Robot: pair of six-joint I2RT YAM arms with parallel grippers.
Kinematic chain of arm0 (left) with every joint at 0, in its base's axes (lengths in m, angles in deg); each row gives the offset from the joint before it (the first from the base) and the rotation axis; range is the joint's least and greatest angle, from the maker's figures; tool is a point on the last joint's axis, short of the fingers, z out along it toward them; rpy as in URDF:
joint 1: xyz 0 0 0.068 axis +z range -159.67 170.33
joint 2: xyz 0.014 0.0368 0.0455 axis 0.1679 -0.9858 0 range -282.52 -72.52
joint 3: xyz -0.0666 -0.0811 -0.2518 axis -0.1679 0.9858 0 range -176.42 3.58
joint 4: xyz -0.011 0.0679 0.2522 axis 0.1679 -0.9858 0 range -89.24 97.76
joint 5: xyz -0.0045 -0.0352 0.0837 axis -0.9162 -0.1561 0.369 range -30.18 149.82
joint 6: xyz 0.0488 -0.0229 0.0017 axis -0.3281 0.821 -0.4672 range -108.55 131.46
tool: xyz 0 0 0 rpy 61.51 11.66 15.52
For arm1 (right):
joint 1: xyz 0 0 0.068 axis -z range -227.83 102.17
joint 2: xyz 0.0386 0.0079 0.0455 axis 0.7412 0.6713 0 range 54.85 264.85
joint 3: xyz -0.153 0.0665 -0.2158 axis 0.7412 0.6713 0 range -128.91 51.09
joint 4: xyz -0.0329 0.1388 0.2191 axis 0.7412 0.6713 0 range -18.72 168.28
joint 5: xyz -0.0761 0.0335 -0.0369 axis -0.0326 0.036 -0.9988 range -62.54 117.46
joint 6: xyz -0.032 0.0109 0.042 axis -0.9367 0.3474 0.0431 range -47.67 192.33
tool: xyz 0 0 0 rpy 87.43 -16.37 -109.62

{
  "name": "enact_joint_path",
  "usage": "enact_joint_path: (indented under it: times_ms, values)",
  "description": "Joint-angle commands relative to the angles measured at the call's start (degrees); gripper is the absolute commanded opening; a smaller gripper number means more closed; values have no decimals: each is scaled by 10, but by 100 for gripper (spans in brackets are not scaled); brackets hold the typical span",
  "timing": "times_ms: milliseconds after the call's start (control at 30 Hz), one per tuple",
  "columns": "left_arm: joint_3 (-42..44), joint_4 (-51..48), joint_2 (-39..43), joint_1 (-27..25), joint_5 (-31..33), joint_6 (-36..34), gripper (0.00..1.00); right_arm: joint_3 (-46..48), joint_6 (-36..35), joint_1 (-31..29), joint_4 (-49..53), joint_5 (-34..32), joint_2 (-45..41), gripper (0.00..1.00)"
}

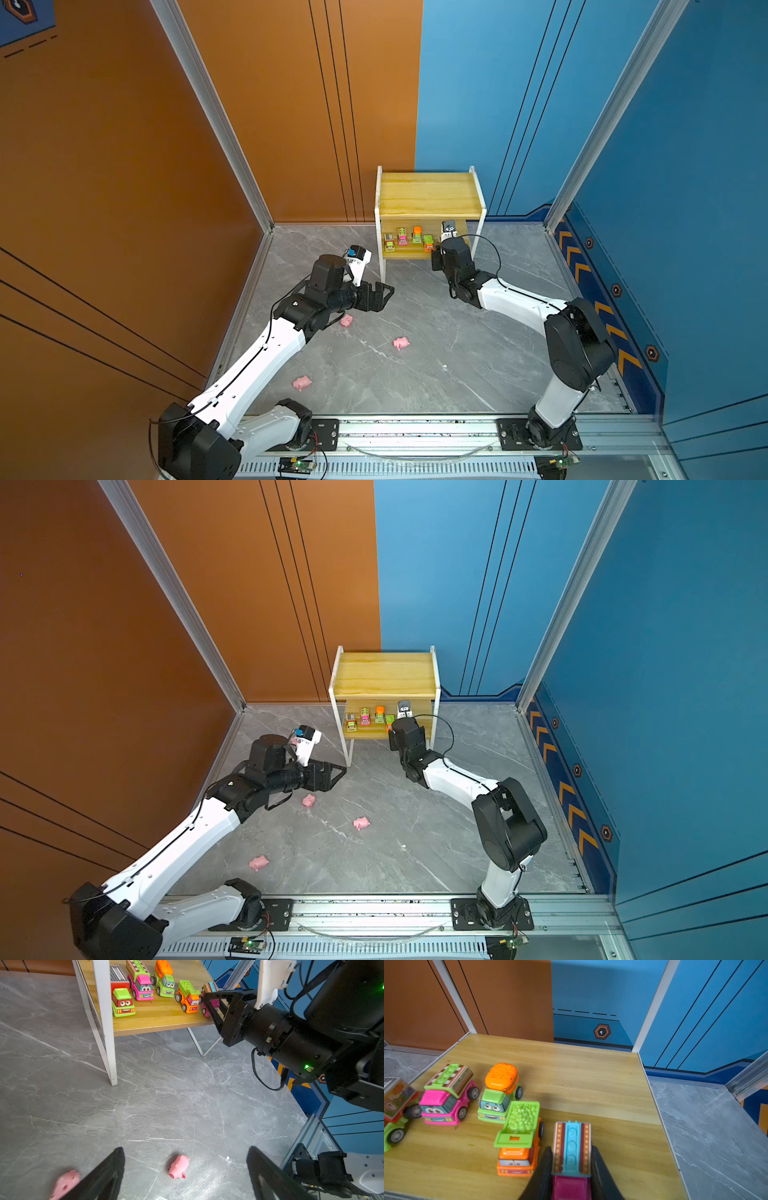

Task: Place and organize the plastic toys onto the shelf
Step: 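Carry the pink-and-teal truck with right gripper onto the shelf's lower tier beside the trucks, then open right gripper to release the truck and pull back from the shelf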

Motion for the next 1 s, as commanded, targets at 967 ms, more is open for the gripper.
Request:
enact_joint_path:
  times_ms: [967]
  values:
    - [13, 6, -3, -3, -12, 3, 93, 34, 0, -1, -33, -32, -52, 51]
